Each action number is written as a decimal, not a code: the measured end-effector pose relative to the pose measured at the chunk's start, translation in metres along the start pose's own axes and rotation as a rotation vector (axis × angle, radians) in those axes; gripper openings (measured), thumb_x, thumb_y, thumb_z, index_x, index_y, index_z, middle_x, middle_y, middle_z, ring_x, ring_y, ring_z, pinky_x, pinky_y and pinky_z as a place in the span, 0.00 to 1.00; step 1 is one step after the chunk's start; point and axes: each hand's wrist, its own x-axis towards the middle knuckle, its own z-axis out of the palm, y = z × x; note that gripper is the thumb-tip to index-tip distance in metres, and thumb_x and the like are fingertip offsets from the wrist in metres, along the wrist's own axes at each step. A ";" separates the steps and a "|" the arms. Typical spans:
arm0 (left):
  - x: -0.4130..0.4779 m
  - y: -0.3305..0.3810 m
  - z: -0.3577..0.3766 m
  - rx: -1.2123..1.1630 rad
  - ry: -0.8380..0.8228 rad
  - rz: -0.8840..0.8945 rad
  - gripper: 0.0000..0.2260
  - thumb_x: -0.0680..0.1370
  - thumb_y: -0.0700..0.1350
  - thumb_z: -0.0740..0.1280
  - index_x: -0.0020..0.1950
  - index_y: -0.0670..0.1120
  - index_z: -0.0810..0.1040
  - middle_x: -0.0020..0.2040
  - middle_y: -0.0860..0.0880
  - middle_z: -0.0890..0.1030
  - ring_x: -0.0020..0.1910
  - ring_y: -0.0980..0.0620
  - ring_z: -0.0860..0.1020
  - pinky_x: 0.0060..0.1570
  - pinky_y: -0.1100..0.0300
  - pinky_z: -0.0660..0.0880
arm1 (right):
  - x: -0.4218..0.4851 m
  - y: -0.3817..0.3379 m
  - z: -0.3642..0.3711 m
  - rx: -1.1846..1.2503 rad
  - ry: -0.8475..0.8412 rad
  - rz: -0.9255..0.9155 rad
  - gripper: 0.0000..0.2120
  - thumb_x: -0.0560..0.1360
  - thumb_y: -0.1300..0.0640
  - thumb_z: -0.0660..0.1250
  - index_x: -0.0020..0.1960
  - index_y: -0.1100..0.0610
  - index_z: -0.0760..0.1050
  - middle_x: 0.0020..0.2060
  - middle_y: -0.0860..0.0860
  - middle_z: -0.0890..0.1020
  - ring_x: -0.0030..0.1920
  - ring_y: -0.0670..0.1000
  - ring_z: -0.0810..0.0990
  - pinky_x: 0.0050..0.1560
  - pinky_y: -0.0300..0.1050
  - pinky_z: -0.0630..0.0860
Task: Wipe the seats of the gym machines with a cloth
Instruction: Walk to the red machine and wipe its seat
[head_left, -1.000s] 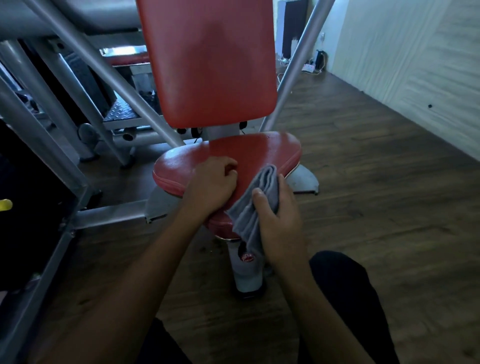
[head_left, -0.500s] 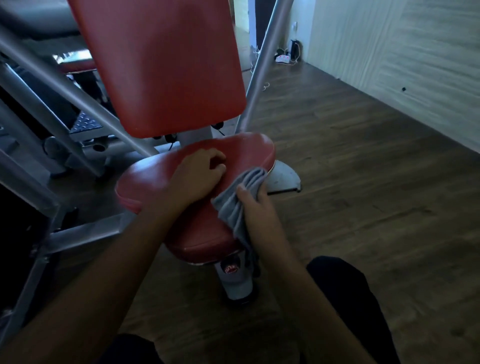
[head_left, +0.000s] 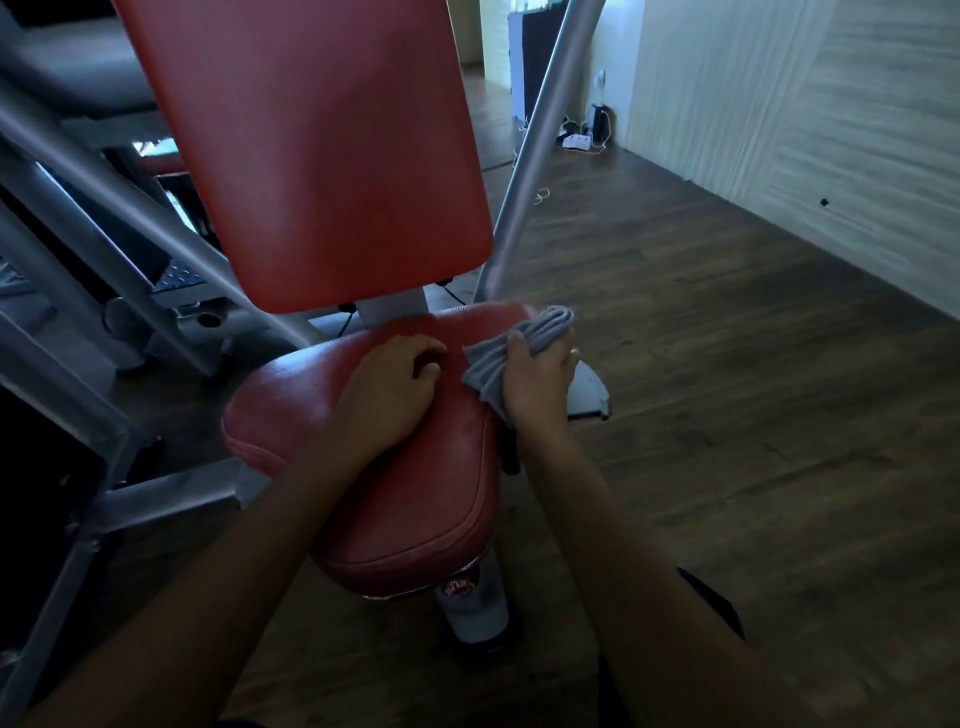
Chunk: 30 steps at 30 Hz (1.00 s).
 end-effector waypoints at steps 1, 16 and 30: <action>-0.001 0.001 0.000 0.001 0.002 -0.001 0.14 0.79 0.41 0.64 0.64 0.48 0.78 0.63 0.48 0.79 0.62 0.50 0.75 0.65 0.57 0.67 | 0.000 -0.002 0.000 -0.019 0.013 -0.033 0.35 0.81 0.48 0.60 0.81 0.56 0.46 0.78 0.60 0.54 0.77 0.61 0.59 0.73 0.62 0.63; 0.000 0.000 0.000 -0.015 -0.002 -0.031 0.13 0.79 0.42 0.63 0.64 0.50 0.77 0.63 0.51 0.78 0.61 0.53 0.75 0.63 0.59 0.67 | 0.012 0.018 0.001 -0.006 -0.032 -0.082 0.31 0.80 0.48 0.61 0.79 0.55 0.55 0.74 0.56 0.64 0.72 0.55 0.68 0.70 0.58 0.69; -0.001 0.004 -0.002 -0.045 0.008 -0.070 0.13 0.79 0.42 0.64 0.63 0.51 0.78 0.62 0.52 0.78 0.59 0.55 0.75 0.58 0.64 0.65 | 0.041 0.004 -0.014 -0.052 -0.168 -0.144 0.15 0.81 0.50 0.60 0.62 0.57 0.74 0.56 0.56 0.81 0.51 0.49 0.83 0.50 0.44 0.80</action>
